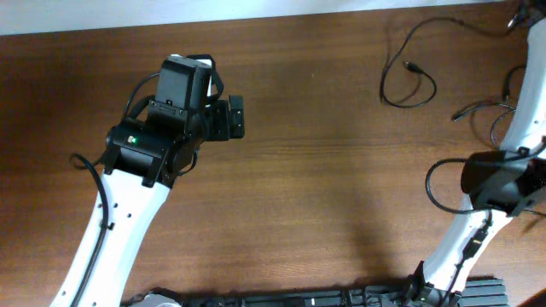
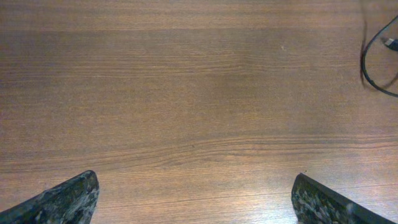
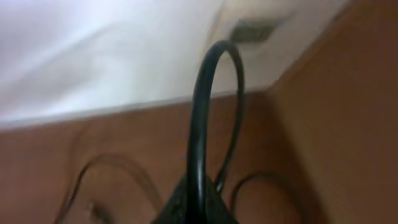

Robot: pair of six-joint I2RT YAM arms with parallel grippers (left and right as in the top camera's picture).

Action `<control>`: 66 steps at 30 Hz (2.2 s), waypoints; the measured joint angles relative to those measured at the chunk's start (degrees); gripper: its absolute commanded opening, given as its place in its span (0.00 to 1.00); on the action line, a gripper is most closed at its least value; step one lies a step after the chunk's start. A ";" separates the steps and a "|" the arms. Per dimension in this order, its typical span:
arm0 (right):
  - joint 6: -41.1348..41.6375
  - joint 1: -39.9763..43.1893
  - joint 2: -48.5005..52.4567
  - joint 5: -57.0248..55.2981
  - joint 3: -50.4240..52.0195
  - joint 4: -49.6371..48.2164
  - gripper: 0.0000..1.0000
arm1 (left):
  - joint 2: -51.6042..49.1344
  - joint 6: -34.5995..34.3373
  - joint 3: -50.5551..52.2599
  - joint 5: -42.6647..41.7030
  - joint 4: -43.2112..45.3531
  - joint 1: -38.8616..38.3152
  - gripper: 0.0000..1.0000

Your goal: Untangle cables

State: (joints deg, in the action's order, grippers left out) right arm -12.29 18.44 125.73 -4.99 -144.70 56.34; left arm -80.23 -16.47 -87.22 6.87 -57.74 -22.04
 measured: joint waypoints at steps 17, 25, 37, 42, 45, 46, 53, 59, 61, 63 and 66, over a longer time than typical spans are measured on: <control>-16.85 -12.98 10.05 6.64 6.43 27.85 0.99 | 0.00 0.00 0.00 0.00 -0.09 0.00 0.99; -17.44 -15.91 10.32 7.10 9.94 28.98 0.99 | 0.00 0.00 0.00 -0.02 -0.09 0.00 0.99; 1.33 -15.91 -1.92 16.46 6.47 40.65 0.99 | 0.00 0.00 0.00 -0.02 -0.09 -0.02 0.99; 8.31 -15.91 -10.34 20.00 6.49 40.65 0.99 | 0.00 0.00 0.00 -0.02 -0.09 0.00 0.99; 9.31 -15.91 -19.82 21.57 6.49 40.65 0.99 | 0.00 0.00 0.00 -0.02 -0.11 0.00 0.99; 9.35 -15.91 -21.57 21.97 6.47 40.65 0.99 | 0.00 0.00 0.00 -0.02 -0.09 0.00 0.99; 9.35 -15.91 -25.77 22.71 6.47 40.63 0.99 | 0.00 0.00 0.00 -0.02 -0.09 0.00 0.99; 9.38 -15.91 -25.38 22.71 6.47 40.63 0.99 | 0.00 0.00 0.00 -0.02 -0.09 0.00 0.99; 9.38 -15.91 -25.38 22.71 6.47 40.63 0.99 | 0.00 0.00 0.00 -0.02 -0.09 0.00 0.99; 9.35 -15.91 -25.38 22.71 6.47 40.63 0.99 | 0.00 0.00 0.00 -0.02 -0.09 -0.02 0.99; 9.38 -15.91 -25.38 22.71 6.47 40.63 0.99 | 0.00 0.00 0.00 -0.02 -0.11 -0.02 0.99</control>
State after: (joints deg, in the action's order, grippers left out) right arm -2.92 2.52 100.36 17.72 -138.23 96.97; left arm -80.23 -16.47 -87.22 6.85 -57.84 -22.06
